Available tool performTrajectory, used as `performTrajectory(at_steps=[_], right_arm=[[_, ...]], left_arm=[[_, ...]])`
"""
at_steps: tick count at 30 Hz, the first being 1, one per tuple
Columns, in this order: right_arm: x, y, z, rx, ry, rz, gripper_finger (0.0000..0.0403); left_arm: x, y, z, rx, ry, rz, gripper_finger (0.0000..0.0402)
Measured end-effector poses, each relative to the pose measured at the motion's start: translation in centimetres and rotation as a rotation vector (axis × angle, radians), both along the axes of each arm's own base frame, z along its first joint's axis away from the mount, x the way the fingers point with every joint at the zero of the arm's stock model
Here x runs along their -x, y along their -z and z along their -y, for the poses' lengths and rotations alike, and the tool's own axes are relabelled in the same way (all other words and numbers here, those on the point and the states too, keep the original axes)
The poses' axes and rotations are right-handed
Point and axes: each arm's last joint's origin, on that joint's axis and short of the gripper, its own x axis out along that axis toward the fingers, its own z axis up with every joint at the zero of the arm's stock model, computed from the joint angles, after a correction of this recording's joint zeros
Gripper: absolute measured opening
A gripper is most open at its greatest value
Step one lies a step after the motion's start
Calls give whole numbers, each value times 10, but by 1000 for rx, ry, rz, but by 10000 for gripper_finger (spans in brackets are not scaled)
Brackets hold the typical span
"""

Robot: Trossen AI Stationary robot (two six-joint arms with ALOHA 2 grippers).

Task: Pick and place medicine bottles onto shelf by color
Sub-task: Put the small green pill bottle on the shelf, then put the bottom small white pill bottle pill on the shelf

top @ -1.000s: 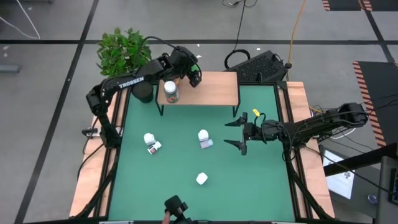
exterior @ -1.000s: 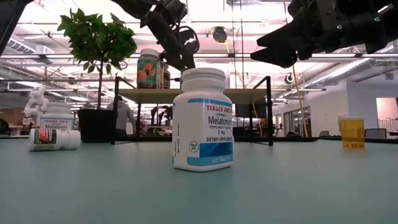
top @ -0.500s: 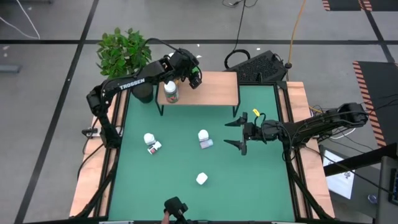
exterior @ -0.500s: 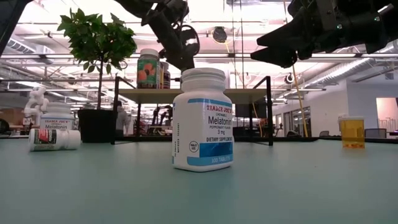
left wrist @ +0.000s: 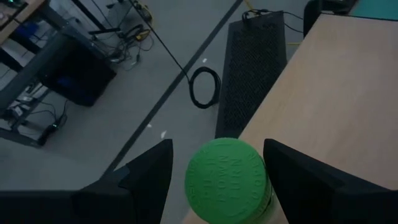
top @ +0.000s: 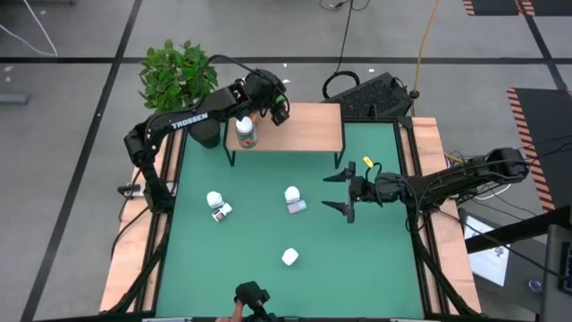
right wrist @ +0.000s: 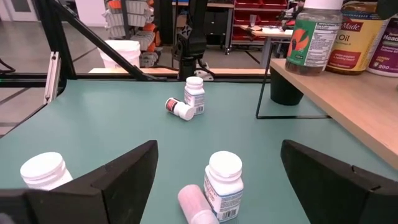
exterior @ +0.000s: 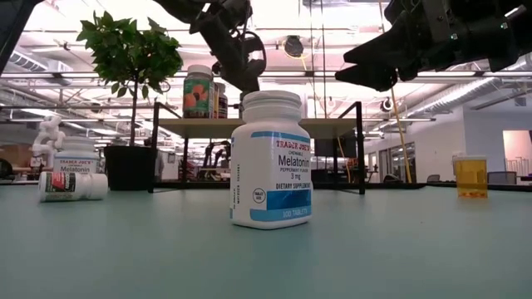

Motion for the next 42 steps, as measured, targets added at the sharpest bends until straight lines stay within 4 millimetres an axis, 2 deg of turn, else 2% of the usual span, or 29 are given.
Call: performTrajectory(at_steps=[14, 17, 22, 26, 28, 30, 34, 36, 38, 42], right_arm=[[0, 1, 0, -4, 3, -13, 336], [1, 2, 1, 1, 27, -25, 336], [1, 4, 1, -16, 31, -35, 336], [1, 5, 1, -18, 32, -45, 336], [1, 5, 1, -24, 28, -52, 336], [1, 6, 0, -41, 28, -53, 336], [2, 6, -5, -43, 6, -60, 336], [2, 6, -8, -47, -14, -62, 336], [3, 6, -12, -48, -33, -62, 336], [3, 6, -17, -36, -62, -61, 336]], left_arm=[[0, -1, 0, -33, 11, -27, 253], [0, -6, 7, -34, 13, -15, 253], [10, -43, 38, -87, 62, 79, 253], [35, -76, 79, -48, 79, 150, 253], [50, -86, 102, 23, 80, 180, 253], [61, -85, 125, 86, 41, 248, 251], [79, -68, 174, 25, -19, 331, 228], [92, -52, 202, 27, 2, 379, 211], [95, -21, 232, 44, 57, 428, 192], [98, 60, 283, 76, 214, 483, 162]])
